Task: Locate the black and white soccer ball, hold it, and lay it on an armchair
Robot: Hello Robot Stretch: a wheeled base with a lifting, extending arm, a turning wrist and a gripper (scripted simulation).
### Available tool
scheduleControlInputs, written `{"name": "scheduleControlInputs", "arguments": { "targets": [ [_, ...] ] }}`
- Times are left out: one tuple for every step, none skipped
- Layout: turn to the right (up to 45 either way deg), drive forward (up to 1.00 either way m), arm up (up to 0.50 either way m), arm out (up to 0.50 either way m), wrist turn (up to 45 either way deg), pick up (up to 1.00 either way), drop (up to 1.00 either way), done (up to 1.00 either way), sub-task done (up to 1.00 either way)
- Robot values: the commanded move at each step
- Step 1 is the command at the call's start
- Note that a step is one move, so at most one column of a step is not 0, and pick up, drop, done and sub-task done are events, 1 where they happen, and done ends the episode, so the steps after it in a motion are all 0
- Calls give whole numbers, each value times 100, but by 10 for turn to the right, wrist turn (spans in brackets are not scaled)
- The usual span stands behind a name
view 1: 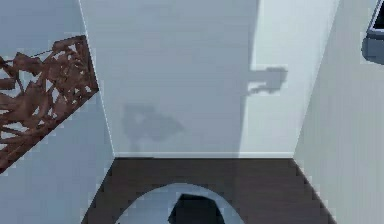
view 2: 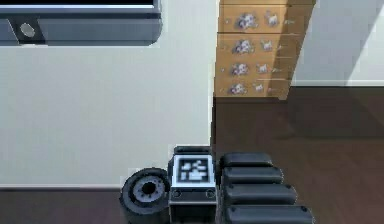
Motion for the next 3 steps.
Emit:
{"name": "scheduleControlInputs", "arguments": {
  "targets": [
    [-450, 0, 0, 0, 0, 0, 0, 0, 0],
    [-420, 0, 0, 0, 0, 0, 0, 0, 0],
    [0, 30, 0, 0, 0, 0, 0, 0, 0]
  ]
}}
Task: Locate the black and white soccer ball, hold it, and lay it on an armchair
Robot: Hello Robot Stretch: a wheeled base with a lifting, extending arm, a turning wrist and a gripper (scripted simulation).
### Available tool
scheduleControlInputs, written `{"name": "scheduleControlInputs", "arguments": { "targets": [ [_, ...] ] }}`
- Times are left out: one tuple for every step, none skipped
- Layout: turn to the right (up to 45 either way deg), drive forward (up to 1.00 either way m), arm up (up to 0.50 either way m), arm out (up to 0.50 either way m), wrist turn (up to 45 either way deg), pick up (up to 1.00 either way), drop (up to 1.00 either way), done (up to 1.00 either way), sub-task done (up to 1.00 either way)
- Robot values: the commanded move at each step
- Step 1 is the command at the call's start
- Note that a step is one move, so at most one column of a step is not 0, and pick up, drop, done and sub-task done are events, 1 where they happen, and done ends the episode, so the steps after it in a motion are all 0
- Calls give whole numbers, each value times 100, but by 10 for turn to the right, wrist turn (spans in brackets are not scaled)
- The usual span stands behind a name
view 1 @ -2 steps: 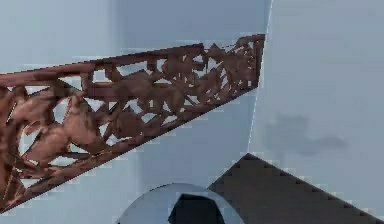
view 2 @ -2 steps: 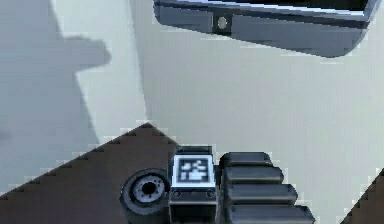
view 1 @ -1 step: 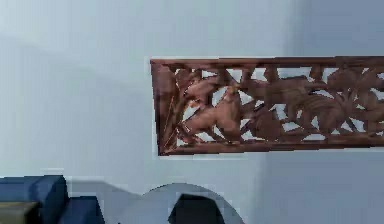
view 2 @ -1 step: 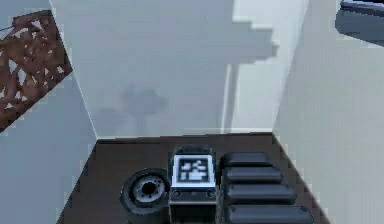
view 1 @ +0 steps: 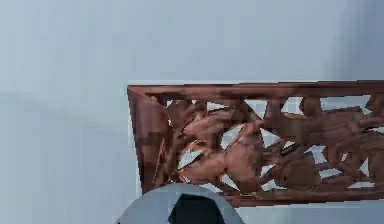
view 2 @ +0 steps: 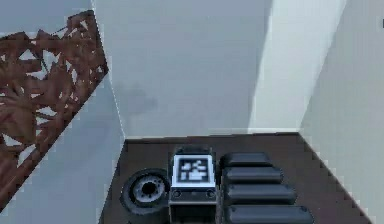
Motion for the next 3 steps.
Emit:
{"name": "scheduleControlInputs", "arguments": {
  "targets": [
    [450, 0, 0, 0, 0, 0, 0, 0, 0],
    [330, 0, 0, 0, 0, 0, 0, 0, 0],
    [-450, 0, 0, 0, 0, 0, 0, 0, 0]
  ]
}}
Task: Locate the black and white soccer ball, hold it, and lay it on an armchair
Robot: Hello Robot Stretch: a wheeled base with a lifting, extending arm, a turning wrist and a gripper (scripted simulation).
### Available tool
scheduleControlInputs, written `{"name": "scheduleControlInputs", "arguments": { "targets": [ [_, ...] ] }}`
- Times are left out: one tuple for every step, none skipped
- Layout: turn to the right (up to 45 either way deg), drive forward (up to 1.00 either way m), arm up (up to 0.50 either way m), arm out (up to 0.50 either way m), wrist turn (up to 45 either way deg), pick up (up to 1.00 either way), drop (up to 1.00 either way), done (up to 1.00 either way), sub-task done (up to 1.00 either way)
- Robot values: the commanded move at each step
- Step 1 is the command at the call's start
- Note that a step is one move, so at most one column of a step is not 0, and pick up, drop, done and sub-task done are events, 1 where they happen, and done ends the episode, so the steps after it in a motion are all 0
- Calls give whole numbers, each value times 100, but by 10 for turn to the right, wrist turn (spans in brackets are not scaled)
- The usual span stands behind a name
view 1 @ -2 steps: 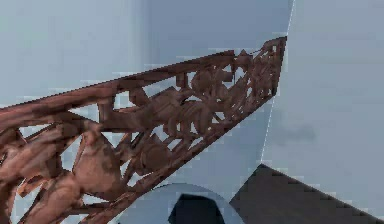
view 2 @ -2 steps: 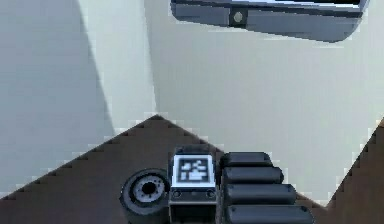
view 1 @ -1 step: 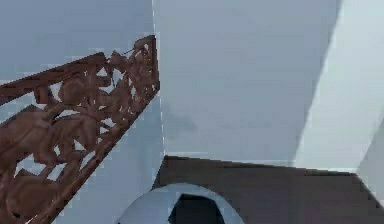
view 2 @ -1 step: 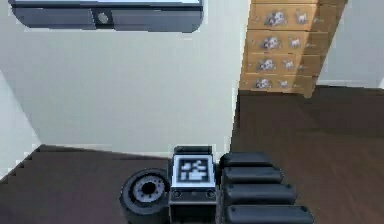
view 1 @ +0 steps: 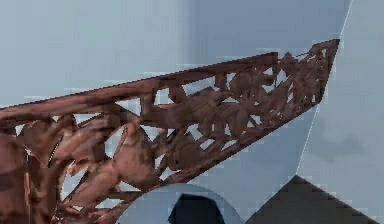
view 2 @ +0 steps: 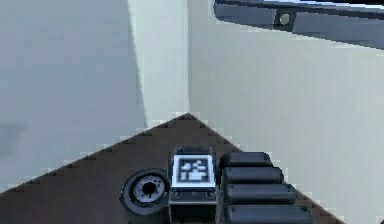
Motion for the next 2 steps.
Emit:
{"name": "scheduleControlInputs", "arguments": {
  "targets": [
    [-360, 0, 0, 0, 0, 0, 0, 0, 0],
    [450, 0, 0, 0, 0, 0, 0, 0, 0]
  ]
}}
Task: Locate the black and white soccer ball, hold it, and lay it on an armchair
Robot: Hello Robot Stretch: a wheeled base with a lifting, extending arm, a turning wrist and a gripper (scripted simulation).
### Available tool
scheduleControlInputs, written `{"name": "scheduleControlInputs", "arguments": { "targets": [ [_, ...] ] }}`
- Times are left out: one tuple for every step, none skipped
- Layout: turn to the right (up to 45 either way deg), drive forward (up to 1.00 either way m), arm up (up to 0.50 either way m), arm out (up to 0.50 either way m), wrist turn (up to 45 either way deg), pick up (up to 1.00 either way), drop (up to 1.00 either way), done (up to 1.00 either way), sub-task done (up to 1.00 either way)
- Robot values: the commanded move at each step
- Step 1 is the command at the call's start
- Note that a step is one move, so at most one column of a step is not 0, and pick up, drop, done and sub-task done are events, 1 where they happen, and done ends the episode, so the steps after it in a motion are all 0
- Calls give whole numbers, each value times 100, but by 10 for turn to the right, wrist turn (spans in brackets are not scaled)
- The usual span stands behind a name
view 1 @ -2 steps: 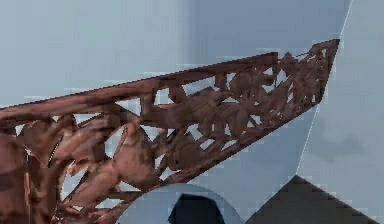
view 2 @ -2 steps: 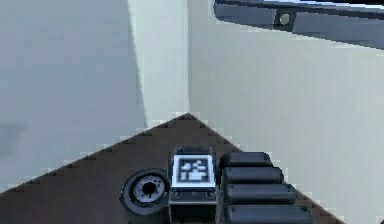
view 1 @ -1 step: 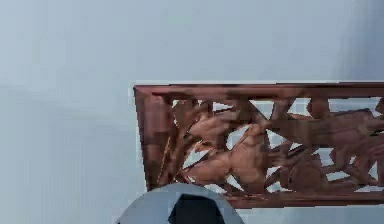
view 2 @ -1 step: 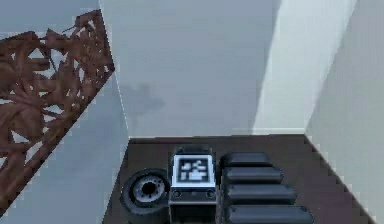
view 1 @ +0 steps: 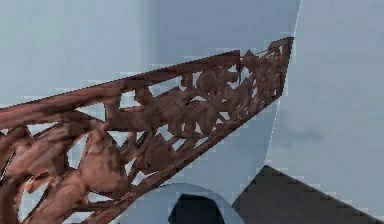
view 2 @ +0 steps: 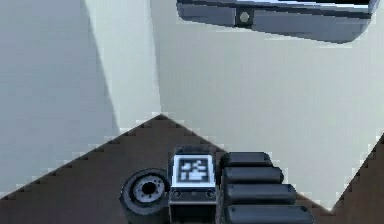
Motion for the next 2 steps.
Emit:
{"name": "scheduleControlInputs", "arguments": {
  "targets": [
    [360, 0, 0, 0, 0, 0, 0, 0, 0],
    [-450, 0, 0, 0, 0, 0, 0, 0, 0]
  ]
}}
